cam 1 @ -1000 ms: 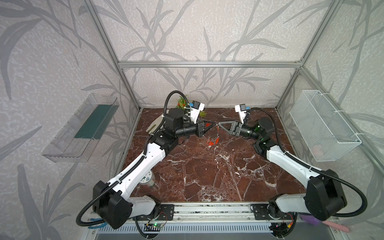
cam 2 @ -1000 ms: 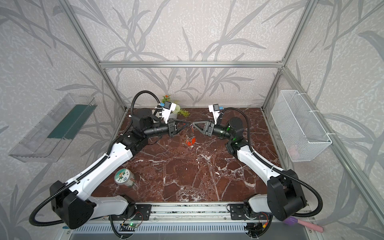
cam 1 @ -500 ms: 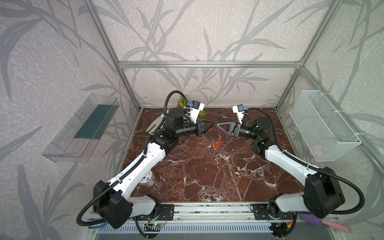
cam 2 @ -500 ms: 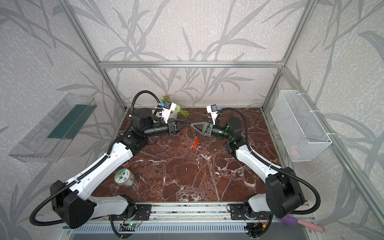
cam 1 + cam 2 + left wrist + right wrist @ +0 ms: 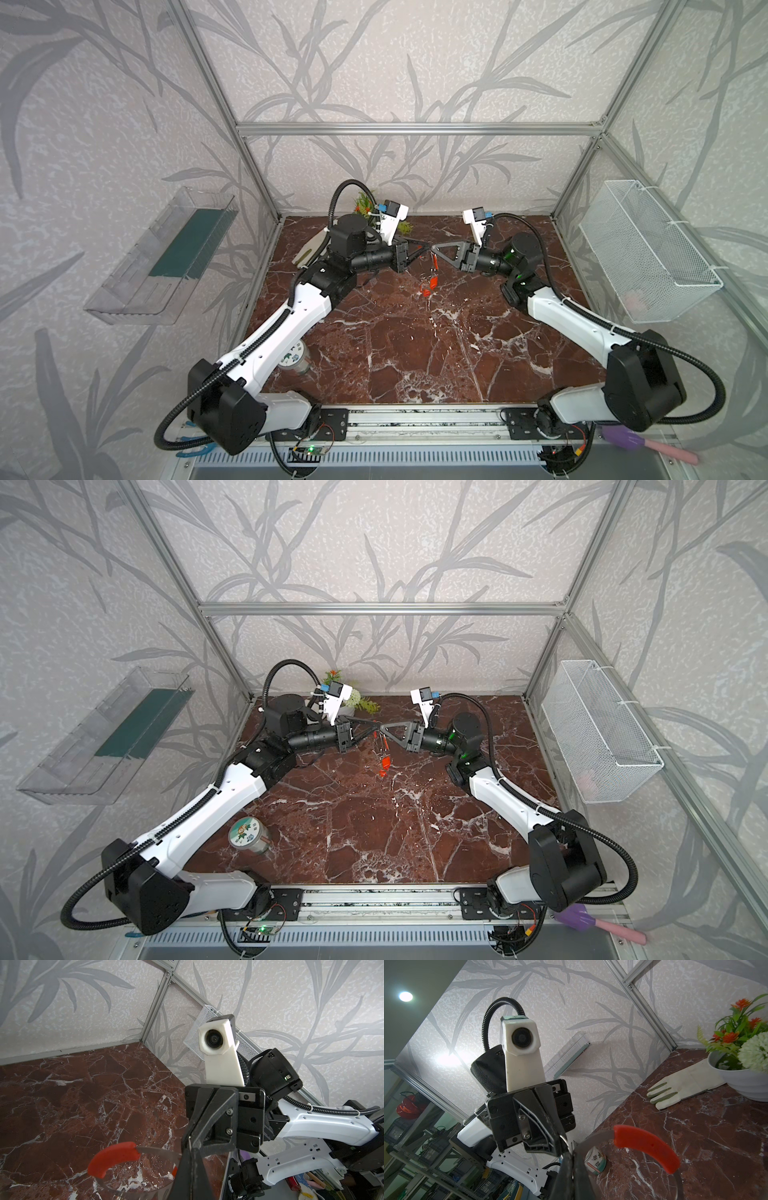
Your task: Put the keys on the keyring
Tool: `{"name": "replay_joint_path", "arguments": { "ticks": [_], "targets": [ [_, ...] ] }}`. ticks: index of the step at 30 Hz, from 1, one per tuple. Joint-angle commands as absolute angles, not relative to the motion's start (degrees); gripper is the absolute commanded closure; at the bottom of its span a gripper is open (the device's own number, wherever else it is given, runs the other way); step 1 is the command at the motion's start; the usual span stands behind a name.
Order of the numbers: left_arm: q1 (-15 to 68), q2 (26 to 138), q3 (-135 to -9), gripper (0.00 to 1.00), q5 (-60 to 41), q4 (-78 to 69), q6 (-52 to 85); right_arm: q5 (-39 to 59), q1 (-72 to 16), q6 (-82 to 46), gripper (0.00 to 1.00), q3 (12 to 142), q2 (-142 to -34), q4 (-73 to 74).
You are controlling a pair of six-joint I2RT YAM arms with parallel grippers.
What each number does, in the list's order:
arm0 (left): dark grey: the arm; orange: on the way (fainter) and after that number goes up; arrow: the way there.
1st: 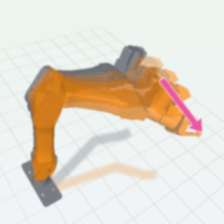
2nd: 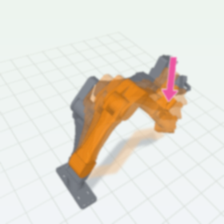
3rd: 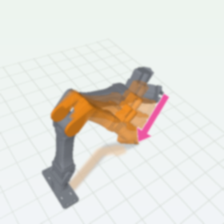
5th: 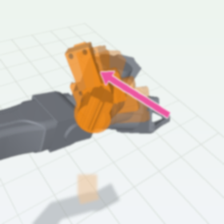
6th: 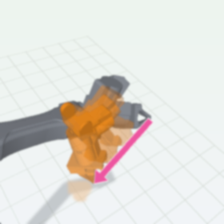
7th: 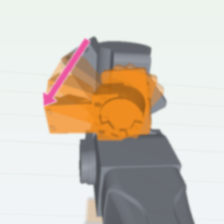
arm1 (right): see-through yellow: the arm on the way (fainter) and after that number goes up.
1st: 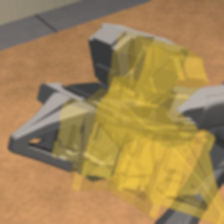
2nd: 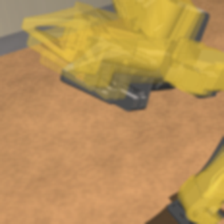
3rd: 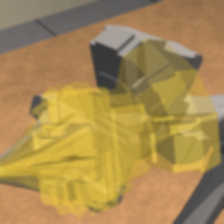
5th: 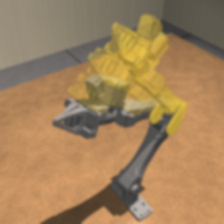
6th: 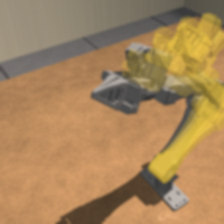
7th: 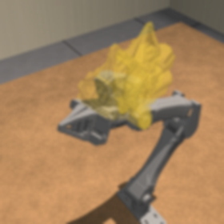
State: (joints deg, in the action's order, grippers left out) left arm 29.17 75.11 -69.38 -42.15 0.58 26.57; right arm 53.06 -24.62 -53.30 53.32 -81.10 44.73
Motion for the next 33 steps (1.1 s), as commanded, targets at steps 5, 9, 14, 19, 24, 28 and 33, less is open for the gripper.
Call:
{"name": "replay_joint_path", "arguments": {
  "ticks": [5,9,14,19,24,28,33],
  "targets": [
    [28.4,75.1,-72.9,0.91,-42.7,3.3,25.2,55.9,-24.1,-47.9,1.00,56.3,-80.4,38.8],
    [26.4,74.4,-73.3,0.85,-43.3,5.6,24.3,57.5,-23.5,-39.6,1.00,58.7,-79.6,28.0],
    [25.5,74.4,-75.7,0.84,-44.8,13.3,18.4,58.9,-23.4,-25.6,1.00,63.0,-79.4,10.1],
    [25.5,75.4,-78.0,0.82,-45.8,21.5,12.8,54.7,-25.0,-8.1,1.00,69.5,-80.1,-12.0],
    [25.5,76.9,-79.5,0.82,-46.7,27.4,9.8,49.7,-27.2,2.3,1.00,74.3,-81.6,-23.7],
    [26.0,78.2,-80.2,0.82,-48.9,30.8,8.5,45.4,-29.2,8.0,1.00,77.8,-82.9,-29.8],
    [26.9,80.8,-82.3,0.83,-49.9,37.0,5.7,44.3,-30.3,9.7,1.00,79.9,-84.1,-31.3]
  ]
}}
